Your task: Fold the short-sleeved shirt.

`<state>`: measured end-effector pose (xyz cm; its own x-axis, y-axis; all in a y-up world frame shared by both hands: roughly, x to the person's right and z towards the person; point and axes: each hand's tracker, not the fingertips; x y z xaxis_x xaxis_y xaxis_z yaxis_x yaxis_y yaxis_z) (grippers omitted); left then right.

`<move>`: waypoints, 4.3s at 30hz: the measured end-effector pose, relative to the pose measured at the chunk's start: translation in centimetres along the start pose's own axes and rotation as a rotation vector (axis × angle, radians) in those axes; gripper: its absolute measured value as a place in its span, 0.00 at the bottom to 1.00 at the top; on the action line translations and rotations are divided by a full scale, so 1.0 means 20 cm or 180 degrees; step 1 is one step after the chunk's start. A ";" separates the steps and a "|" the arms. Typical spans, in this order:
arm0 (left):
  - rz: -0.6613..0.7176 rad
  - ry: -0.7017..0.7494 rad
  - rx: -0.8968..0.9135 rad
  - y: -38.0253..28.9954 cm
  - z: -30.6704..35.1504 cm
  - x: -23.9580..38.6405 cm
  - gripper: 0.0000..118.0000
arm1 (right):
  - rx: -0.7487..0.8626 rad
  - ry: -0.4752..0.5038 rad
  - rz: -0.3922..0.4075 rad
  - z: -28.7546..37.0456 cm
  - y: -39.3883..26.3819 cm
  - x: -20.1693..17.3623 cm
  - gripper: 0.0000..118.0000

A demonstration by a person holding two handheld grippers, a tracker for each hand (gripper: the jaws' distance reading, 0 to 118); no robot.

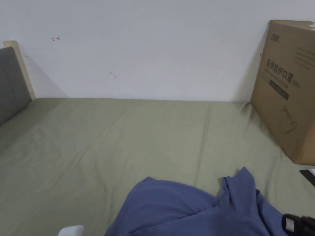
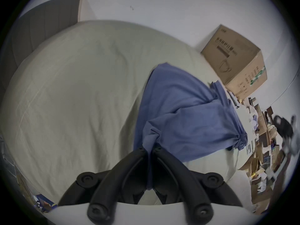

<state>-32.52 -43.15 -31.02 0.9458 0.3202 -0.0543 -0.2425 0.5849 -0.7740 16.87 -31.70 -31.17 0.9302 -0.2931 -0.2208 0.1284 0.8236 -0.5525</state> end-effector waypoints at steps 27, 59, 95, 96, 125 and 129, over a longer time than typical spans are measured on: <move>0.0172 0.0212 0.0071 0.03 -0.09 -0.03 0.01 | -0.1962 -0.0959 0.0436 -1.57 0.25 0.50 0.06; -0.0302 -0.0361 0.1457 1.47 1.16 0.53 0.01 | 0.0816 -0.0742 0.0547 0.59 1.95 -0.25 0.01; -0.0346 -0.0130 0.0565 1.15 0.13 0.29 0.01 | -0.0030 -0.0526 0.0392 -0.51 1.00 0.12 0.01; -0.0408 -0.0225 0.0488 1.03 0.13 0.28 0.01 | -0.0098 -0.0483 0.0341 -0.45 0.86 0.14 0.01; 0.0098 0.0230 -0.0557 0.05 -0.03 0.05 0.54 | -0.1598 -0.1192 -0.0287 -0.28 -0.31 0.50 0.53; 0.0196 0.0064 -0.0157 0.02 0.14 0.01 0.96 | -0.1123 -0.0975 -0.0444 -0.12 -0.28 0.45 0.95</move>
<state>-33.02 -40.73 -29.56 0.9336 0.3392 -0.1152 -0.2900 0.5269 -0.7989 23.75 -40.09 -32.06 0.9776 -0.1891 0.0922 0.1840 0.5563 -0.8104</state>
